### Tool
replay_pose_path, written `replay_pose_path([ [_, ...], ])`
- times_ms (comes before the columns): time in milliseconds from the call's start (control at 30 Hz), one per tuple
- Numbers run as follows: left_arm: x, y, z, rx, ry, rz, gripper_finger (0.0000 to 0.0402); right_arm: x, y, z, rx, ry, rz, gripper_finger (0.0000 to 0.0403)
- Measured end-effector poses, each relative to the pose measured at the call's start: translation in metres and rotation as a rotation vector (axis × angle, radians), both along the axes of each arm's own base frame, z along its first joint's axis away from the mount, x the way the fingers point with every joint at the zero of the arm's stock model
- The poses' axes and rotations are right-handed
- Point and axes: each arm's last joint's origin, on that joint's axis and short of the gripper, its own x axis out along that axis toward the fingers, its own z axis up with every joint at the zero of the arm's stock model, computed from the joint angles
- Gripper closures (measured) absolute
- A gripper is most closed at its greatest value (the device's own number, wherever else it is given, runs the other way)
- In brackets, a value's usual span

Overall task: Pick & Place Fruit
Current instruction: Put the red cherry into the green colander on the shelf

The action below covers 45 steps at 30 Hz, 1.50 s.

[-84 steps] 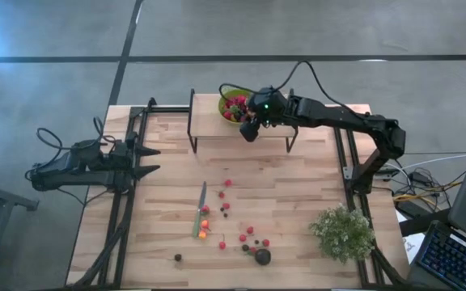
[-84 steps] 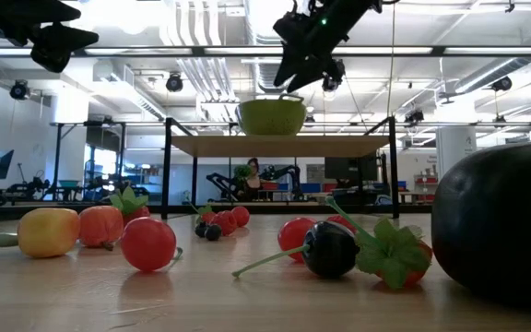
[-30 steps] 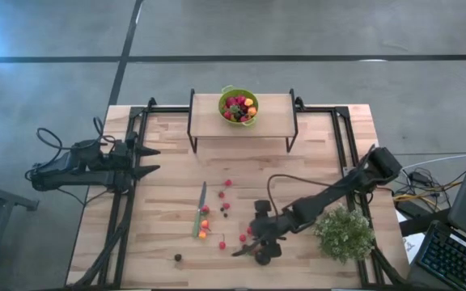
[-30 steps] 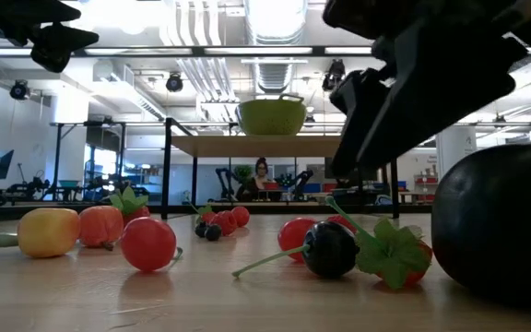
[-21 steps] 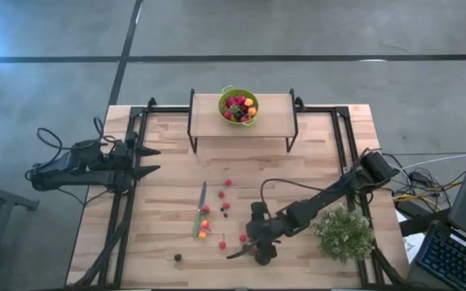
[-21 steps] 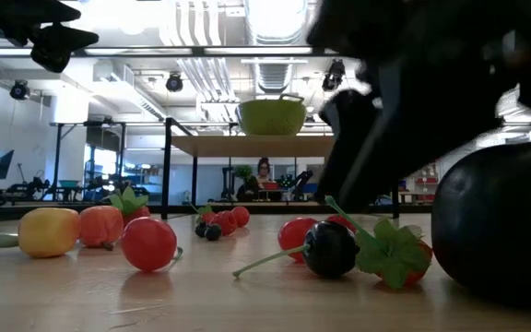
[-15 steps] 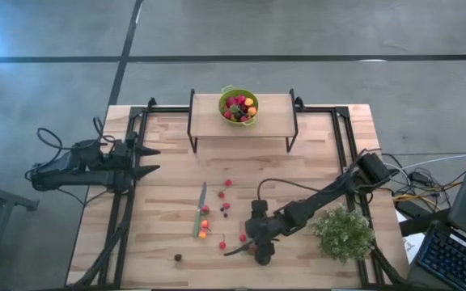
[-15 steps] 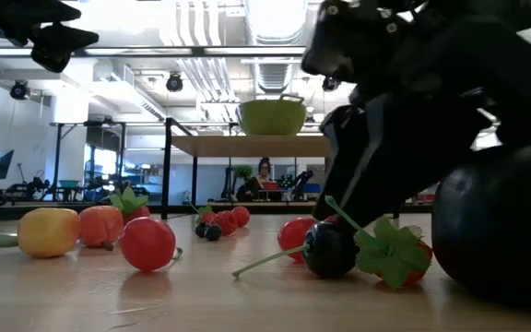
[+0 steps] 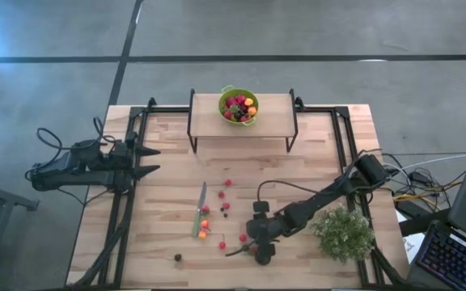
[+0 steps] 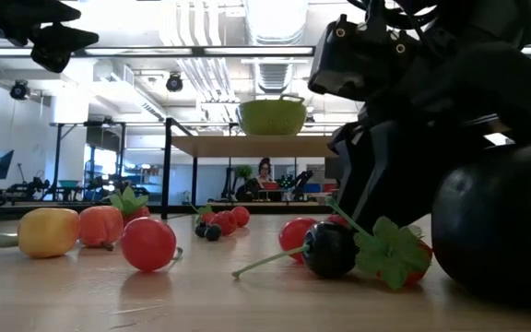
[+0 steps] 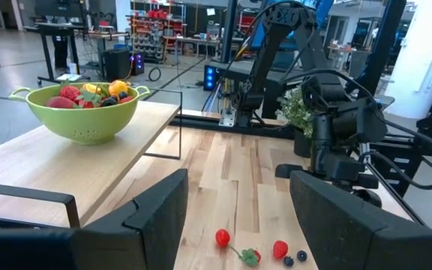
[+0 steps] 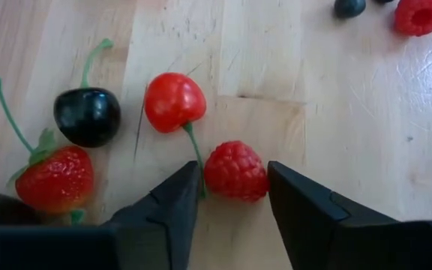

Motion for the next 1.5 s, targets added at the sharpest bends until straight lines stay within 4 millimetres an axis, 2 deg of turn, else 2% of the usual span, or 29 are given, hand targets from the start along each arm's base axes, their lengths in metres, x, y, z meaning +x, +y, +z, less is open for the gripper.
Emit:
replay_pose_path([
  [233, 0.0, 0.0, 0.0001, 0.0, -0.001, 0.0, 0.0161, 0.001, 0.0006, -0.0001, 0.018, -0.013, -0.013, 0.0291],
  [433, 0.0, 0.0, 0.0001, 0.0, -0.001, 0.0, 0.0161, 0.0017, 0.0011, 0.0004, 0.037, -0.013, -0.009, 0.0302],
  [1100, 0.0, 0.0, 0.0001, 0.0, -0.001, 0.0, 0.0161, 0.0026, 0.0032, 0.0013, 0.097, -0.007, -0.005, 0.0207],
  [1300, 0.0, 0.0, 0.0001, 0.0, -0.001, 0.0, 0.0161, 0.0021, 0.0031, 0.0012, 0.128, 0.008, -0.048, 0.0197],
  [1500, 0.0, 0.0, 0.0001, 0.0, -0.001, 0.0, 0.0161, -0.002, -0.0001, 0.0001, 0.127, 0.064, -0.104, 0.0211],
])
